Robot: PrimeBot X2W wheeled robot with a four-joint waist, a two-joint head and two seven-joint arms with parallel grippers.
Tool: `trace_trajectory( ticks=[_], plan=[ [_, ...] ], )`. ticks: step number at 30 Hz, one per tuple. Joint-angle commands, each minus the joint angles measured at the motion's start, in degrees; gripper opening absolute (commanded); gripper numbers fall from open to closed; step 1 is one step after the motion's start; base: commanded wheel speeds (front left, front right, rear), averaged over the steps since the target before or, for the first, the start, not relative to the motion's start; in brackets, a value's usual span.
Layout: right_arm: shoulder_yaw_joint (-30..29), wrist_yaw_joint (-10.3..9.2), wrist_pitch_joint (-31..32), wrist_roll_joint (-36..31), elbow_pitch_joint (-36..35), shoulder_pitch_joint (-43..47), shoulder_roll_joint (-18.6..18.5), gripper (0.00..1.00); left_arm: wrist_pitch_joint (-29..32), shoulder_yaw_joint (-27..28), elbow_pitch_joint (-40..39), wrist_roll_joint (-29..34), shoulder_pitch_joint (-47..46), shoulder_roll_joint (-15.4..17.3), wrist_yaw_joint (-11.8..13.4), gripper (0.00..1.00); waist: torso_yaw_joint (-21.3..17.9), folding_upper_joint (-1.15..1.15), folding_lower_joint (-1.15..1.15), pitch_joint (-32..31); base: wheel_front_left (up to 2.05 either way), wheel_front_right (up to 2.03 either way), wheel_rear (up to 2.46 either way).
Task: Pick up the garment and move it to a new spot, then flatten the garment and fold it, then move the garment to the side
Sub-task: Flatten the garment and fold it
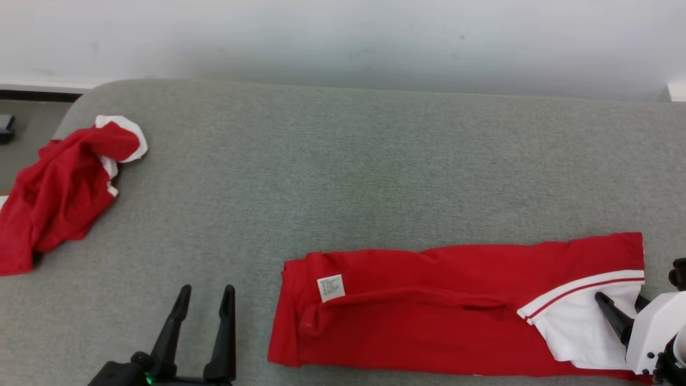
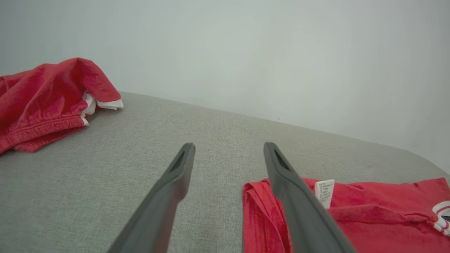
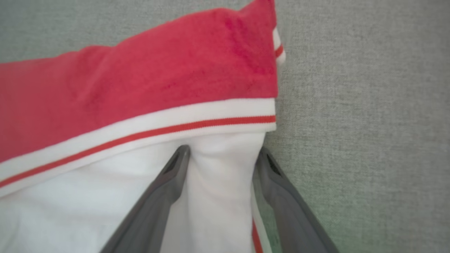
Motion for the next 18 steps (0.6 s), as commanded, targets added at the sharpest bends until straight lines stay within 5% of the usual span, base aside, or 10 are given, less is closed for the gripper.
trace_trajectory(
  ticks=[1, 13, 15, 16, 18],
  plan=[
    [0.35, -0.17, 2.41, 0.94, 3.56, 1.14, 1.31, 1.00, -0.01, 0.90, 0.19, 1.61, 0.32, -0.78, -1.09, 1.00, 1.25, 0.00, 0.00, -0.11, 0.00, 0.00, 0.00],
    [-1.49, -0.18, 5.42, 6.89, 4.96, 5.11, 2.76, 1.00, -0.01, 4.02, 0.99, 4.34, 1.42, -3.53, -4.14, 1.00, 3.02, 0.00, 0.00, -1.07, 0.00, 0.00, 0.00],
    [-0.16, 0.14, 4.28, 7.07, 4.51, 4.09, 4.31, 0.62, -0.01, 4.40, 1.11, 4.37, 1.27, -3.63, -4.43, 1.00, 2.82, 0.00, 0.00, -1.06, 0.00, 0.00, 0.00],
    [0.77, 0.19, 3.78, 7.11, 4.39, 3.21, 5.13, 0.00, -0.01, 4.57, 1.25, 4.38, 1.34, -3.68, -4.47, 1.00, 2.54, 0.00, 0.00, -1.11, 0.00, 0.00, 0.00],
    [0.96, 0.24, 2.23, 7.92, 4.40, 1.27, 5.94, 0.00, -0.01, 4.61, 1.72, 4.68, 1.67, -3.71, -4.63, 1.00, 1.92, 0.00, 0.00, -1.41, 0.00, 0.00, 0.00]
  ],
)
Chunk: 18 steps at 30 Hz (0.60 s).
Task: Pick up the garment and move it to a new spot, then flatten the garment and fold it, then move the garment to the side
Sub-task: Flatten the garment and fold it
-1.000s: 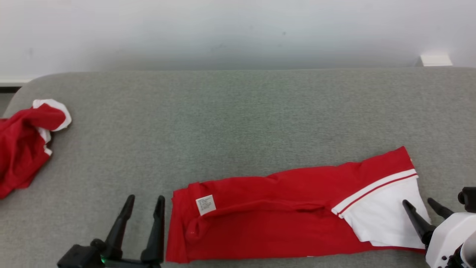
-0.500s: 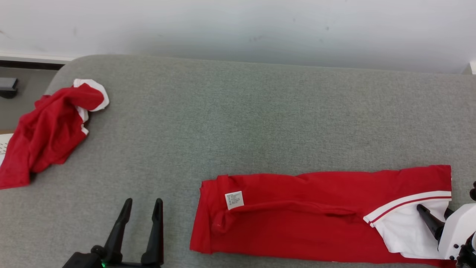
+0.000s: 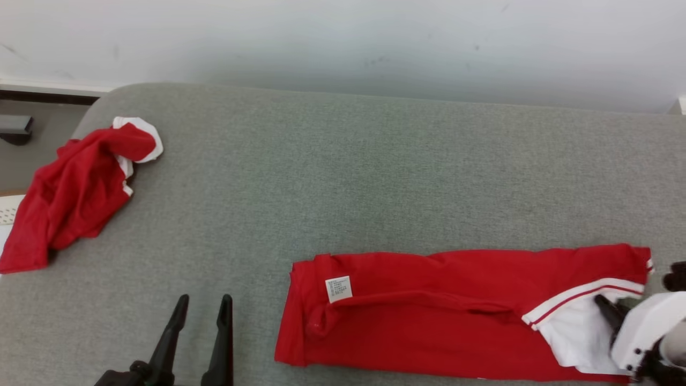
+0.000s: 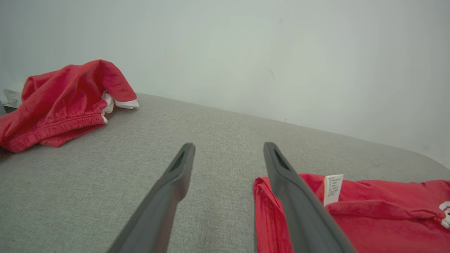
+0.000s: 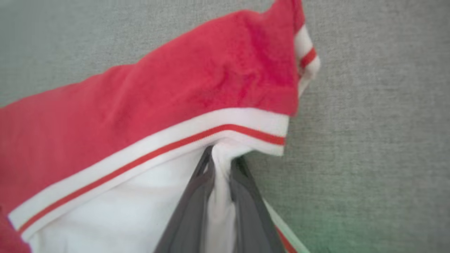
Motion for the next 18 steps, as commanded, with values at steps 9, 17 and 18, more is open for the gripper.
trace_trajectory(
  ticks=[9, 17, 18],
  plan=[
    [-0.90, 0.35, -3.74, 3.12, 1.90, -1.49, -2.80, 0.00, 0.00, 0.73, 1.79, 0.87, 1.61, 0.01, -0.45, 1.00, -3.84, 0.00, 0.00, -2.80, 0.00, 0.00, 0.00],
    [-10.03, 0.36, -3.55, 3.90, 3.49, 1.40, -8.56, 0.00, 0.00, 0.12, 2.26, 0.55, 2.60, 0.01, -0.49, 1.00, -7.83, 0.00, 0.00, -4.18, 0.00, 0.00, 0.00],
    [-11.09, 0.36, -3.49, 3.43, 3.59, 1.54, -8.81, 0.00, 0.00, 0.04, 2.22, 0.71, 2.46, 0.01, -0.50, 1.00, -8.22, 0.00, 0.00, -4.19, 0.00, 0.00, 0.00]
  ],
)
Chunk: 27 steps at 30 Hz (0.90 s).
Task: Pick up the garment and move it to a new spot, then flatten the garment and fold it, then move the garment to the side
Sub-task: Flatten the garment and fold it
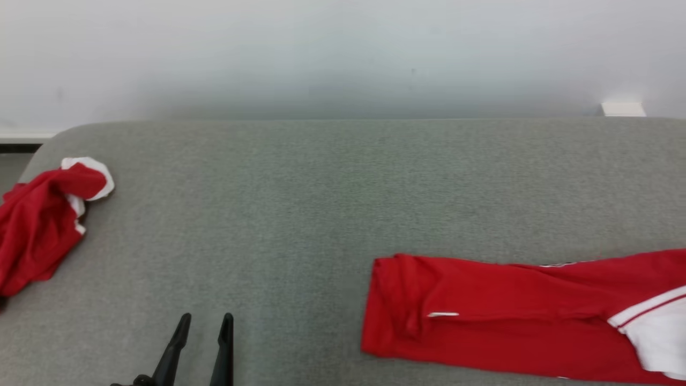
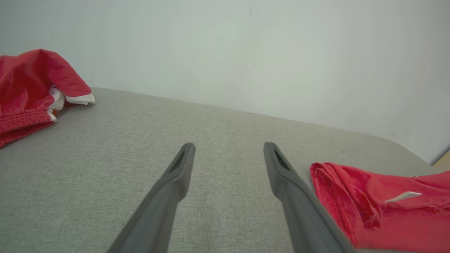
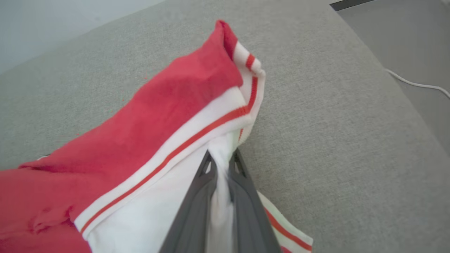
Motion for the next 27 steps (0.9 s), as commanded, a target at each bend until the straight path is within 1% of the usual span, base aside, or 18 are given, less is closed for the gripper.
trace_trajectory(
  ticks=[1, 5, 8, 10, 11, 13, 15, 18, 22, 25, 27],
  plan=[
    [-1.98, -0.15, 0.14, -0.93, 0.05, 0.68, -0.83, 0.00, -0.02, -0.16, -0.06, 0.30, 0.07, 0.17, -0.01, 1.00, -1.36, 0.00, 0.00, -0.26, 0.00, 0.00, 0.00],
    [-3.64, -0.15, 1.95, -0.32, -3.56, -0.49, 0.58, 0.00, -0.02, -0.34, 0.08, 0.94, -0.47, 0.17, -0.06, 1.00, -2.00, 0.00, 0.00, -0.25, 0.00, 0.00, 0.00],
    [-2.62, -0.15, 4.45, 0.37, -9.60, -0.46, 1.98, 0.00, -0.02, -0.56, 0.51, 0.93, -0.23, 0.17, -0.11, 1.00, -1.99, 0.00, 0.00, -0.30, 0.00, 0.00, 0.00],
    [-1.03, -0.14, 6.74, 1.37, -14.68, 0.36, 3.95, 0.00, -0.02, -0.37, 1.12, 0.97, 0.29, 0.18, 0.06, 1.00, -1.88, 0.00, 0.00, -0.51, 0.00, 0.00, 0.00],
    [-1.03, -0.14, 6.74, 1.37, -14.68, 0.36, 3.95, 0.00, -0.02, -0.37, 1.12, 0.97, 0.29, 0.18, 0.06, 1.00, -1.88, 0.00, 0.00, -0.51, 0.00, 0.00, 0.00],
    [0.45, -0.14, 8.64, 1.67, -19.62, 1.18, 5.81, 0.00, -0.01, -0.31, 1.51, 0.69, 0.70, 0.17, 0.35, 1.00, -1.85, 0.00, 0.00, -0.70, 0.00, 0.00, 0.00],
    [2.83, -0.14, 10.68, 0.96, -23.72, 2.23, 8.47, 0.00, -0.01, -0.57, 1.83, 0.61, 0.97, 0.17, 0.50, 1.00, -1.73, 0.00, 0.00, -1.01, 0.00, 0.00, 0.00],
    [6.14, -0.14, 12.60, -0.78, -27.41, 3.21, 13.72, 0.00, -0.02, -0.86, 2.10, 0.35, 0.88, 0.18, 0.84, 1.00, -1.46, 0.00, 0.00, -1.09, 0.00, 0.00, 0.00],
    [10.53, -0.14, 11.81, -5.15, -28.00, 4.34, 20.18, 0.00, -0.02, -1.27, 2.42, 0.30, 0.18, 0.17, 0.86, 1.00, -0.97, 0.00, 0.00, -1.11, 0.00, 0.00, 0.00],
    [12.59, -0.14, 8.69, -8.62, -25.65, 4.38, 22.86, 0.00, -0.01, -1.35, 3.02, 0.70, 0.24, 0.17, 0.80, 1.00, -0.51, 0.00, 0.00, -1.30, 0.00, 0.00, 0.00],
    [13.65, -0.14, 6.04, -10.09, -23.45, 4.16, 23.95, 0.00, -0.02, -1.49, 3.45, 0.64, 0.39, 0.17, 0.80, 1.00, -0.13, 0.00, 0.00, -1.46, 0.00, 0.00, 0.00]
  ],
)
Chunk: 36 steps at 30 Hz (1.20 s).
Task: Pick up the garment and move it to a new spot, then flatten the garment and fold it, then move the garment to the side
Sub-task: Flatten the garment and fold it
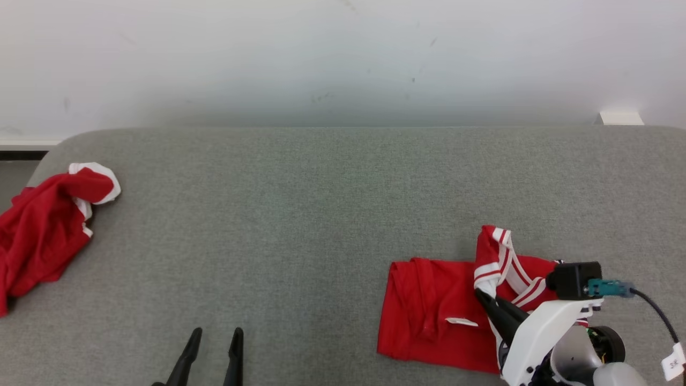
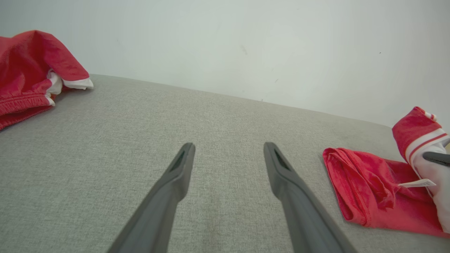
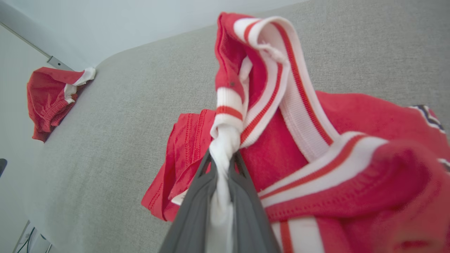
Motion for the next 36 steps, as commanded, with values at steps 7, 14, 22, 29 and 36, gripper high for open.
trace_trajectory(
  ticks=[7, 14, 22, 29, 36],
  plan=[
    [3.30, -0.12, -8.42, -2.68, 8.03, -1.35, 1.08, 0.06, -0.01, -0.72, 1.05, -0.63, 1.11, 0.18, 0.11, 1.00, 0.95, 0.00, 0.00, -0.54, 0.00, 0.00, 0.00],
    [8.27, -0.12, -14.83, 1.13, 14.34, -4.11, 1.05, 0.01, 0.00, -1.56, 1.51, -0.99, 1.14, 0.18, 0.39, 1.00, 1.00, 0.00, 0.00, -1.14, 0.00, 0.00, 0.00],
    [14.57, -0.12, -22.07, 8.48, 17.65, -8.02, 1.04, 1.00, -0.01, -1.54, 1.55, -0.84, 1.17, 0.18, 0.38, 1.00, 0.72, 0.00, 0.00, -1.39, 0.00, 0.00, 0.00],
    [18.01, -0.12, -30.69, 13.76, 14.62, -8.43, 1.00, 1.00, -0.01, -1.61, 1.65, -0.97, 2.04, 0.18, 0.57, 1.00, 0.65, 0.00, 0.00, -2.57, 0.00, 0.00, 0.00],
    [12.63, -0.12, -40.73, 4.57, 8.23, -3.78, 0.03, 1.00, -0.01, -1.71, 0.93, -1.32, 3.84, 0.18, 1.51, 1.00, -0.16, 0.00, 0.00, -5.19, 0.00, 0.00, 0.00]
  ],
)
